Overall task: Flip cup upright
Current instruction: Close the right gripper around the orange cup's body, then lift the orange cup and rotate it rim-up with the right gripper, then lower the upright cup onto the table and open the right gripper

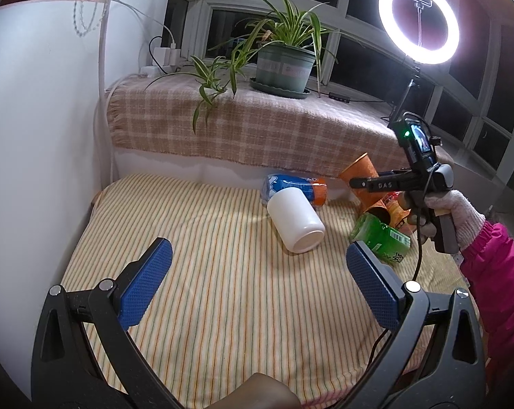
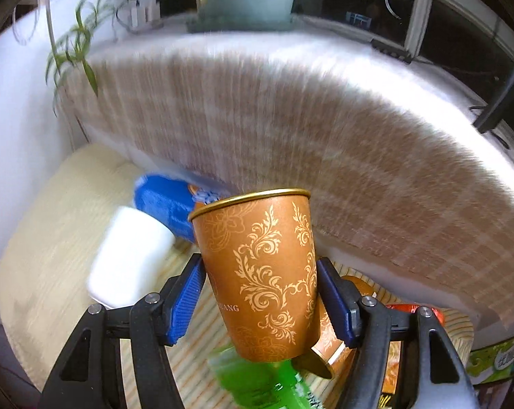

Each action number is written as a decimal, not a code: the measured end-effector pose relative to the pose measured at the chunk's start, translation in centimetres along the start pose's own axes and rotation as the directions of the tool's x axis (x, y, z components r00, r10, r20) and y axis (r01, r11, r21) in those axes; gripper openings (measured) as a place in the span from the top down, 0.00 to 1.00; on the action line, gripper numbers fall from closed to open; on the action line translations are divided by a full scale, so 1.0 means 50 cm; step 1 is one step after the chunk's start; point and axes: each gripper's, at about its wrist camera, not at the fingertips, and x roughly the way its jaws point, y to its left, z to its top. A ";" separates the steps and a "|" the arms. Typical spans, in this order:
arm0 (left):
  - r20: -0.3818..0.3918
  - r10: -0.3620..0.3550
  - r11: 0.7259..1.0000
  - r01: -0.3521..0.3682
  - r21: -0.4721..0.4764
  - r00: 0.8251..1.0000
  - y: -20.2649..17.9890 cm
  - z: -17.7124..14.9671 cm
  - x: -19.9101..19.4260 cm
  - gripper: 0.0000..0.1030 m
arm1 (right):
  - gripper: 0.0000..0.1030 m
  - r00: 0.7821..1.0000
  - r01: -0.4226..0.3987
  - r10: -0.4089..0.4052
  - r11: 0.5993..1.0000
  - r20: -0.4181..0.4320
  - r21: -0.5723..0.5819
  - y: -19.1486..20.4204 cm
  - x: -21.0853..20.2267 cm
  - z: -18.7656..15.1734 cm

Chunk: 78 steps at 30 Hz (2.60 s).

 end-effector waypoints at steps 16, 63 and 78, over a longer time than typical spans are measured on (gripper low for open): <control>-0.011 -0.005 1.000 0.005 -0.011 1.000 -0.002 -0.027 -0.014 0.00 | 0.34 0.945 -0.328 0.315 0.897 0.091 0.296 0.062 -0.105 -0.139; -0.369 -0.298 0.947 0.223 -0.232 0.880 -0.128 -0.119 0.223 0.00 | 0.14 0.983 -0.180 0.169 0.854 0.067 0.488 0.070 -0.171 -0.399; -0.458 -0.405 0.892 0.230 -0.390 0.792 -0.162 -0.149 0.338 0.00 | 0.14 0.992 -0.126 0.101 0.837 0.077 0.532 0.028 -0.210 -0.447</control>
